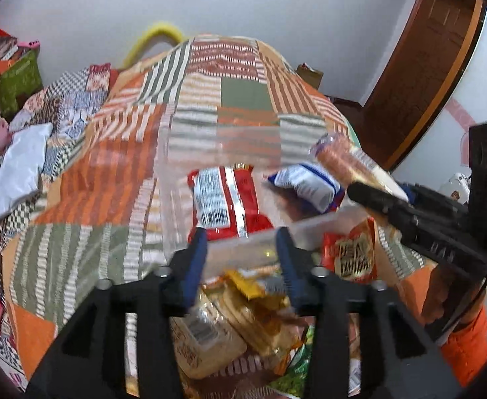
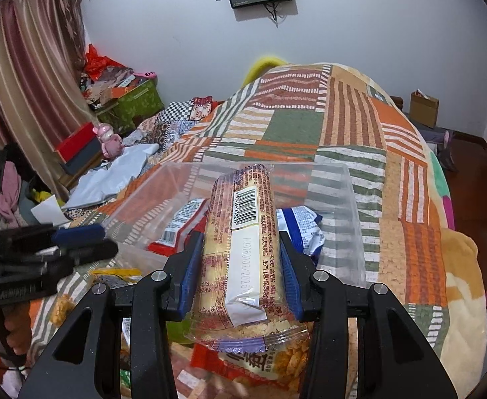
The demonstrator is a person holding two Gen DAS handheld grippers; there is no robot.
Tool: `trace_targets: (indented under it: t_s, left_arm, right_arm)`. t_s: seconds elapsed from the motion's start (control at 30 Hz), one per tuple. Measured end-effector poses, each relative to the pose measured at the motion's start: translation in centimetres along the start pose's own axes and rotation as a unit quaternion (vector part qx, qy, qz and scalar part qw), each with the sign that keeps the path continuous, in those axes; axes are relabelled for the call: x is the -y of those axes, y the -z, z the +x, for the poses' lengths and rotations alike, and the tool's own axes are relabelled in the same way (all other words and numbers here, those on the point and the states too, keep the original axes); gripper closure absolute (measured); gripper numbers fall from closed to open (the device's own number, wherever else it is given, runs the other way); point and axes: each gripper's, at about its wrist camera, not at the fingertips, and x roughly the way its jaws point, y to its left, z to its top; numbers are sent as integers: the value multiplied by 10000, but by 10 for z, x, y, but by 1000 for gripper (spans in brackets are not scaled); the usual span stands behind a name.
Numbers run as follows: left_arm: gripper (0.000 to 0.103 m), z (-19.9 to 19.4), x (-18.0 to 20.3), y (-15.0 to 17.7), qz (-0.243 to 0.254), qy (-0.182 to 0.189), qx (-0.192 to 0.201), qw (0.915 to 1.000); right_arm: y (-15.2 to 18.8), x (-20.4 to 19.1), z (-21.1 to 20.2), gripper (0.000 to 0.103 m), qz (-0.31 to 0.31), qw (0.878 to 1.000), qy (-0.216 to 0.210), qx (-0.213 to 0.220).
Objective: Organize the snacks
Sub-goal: 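Carry the wafer pack with the right tool while the left tool carries the yellow bag over the box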
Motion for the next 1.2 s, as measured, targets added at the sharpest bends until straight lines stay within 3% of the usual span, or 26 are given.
trace_targets:
  t_s: [0.03, 0.1, 0.17, 0.37, 0.47, 0.57, 1.07, 1.13, 1.2]
  left_arm:
    - [51, 0, 0, 3, -14, 29, -15, 10000]
    - [33, 2, 2, 9, -56, 104, -63, 9999]
    - [25, 6, 4, 12, -129, 170, -151, 9997]
    - [25, 24, 22, 27, 94, 193, -421, 9989]
    - [42, 31, 29, 32, 229, 163, -497, 9984]
    - [52, 34, 31, 36, 339, 62, -419, 9985]
    - [67, -4, 20, 32, 452, 184, 70, 9988]
    - [70, -13, 20, 26, 456, 217, 217, 9985]
    - [80, -21, 20, 18, 467, 203, 359, 9981]
  right_arm:
    - [1, 0, 0, 63, 1, 10000, 5, -14]
    - [3, 1, 1, 63, -3, 10000, 18, -46]
    - [3, 0, 2, 63, -21, 10000, 37, -74]
    - [-3, -3, 4, 63, -131, 9998, 73, -94]
    - [-7, -1, 9, 63, -128, 9998, 73, -142]
    - [-8, 1, 14, 63, -119, 9997, 72, -205]
    - [-16, -6, 37, 63, -205, 9991, 65, -372]
    - [-18, -8, 40, 63, -216, 9990, 70, -387]
    - [-20, -10, 44, 63, -250, 9988, 88, -408]
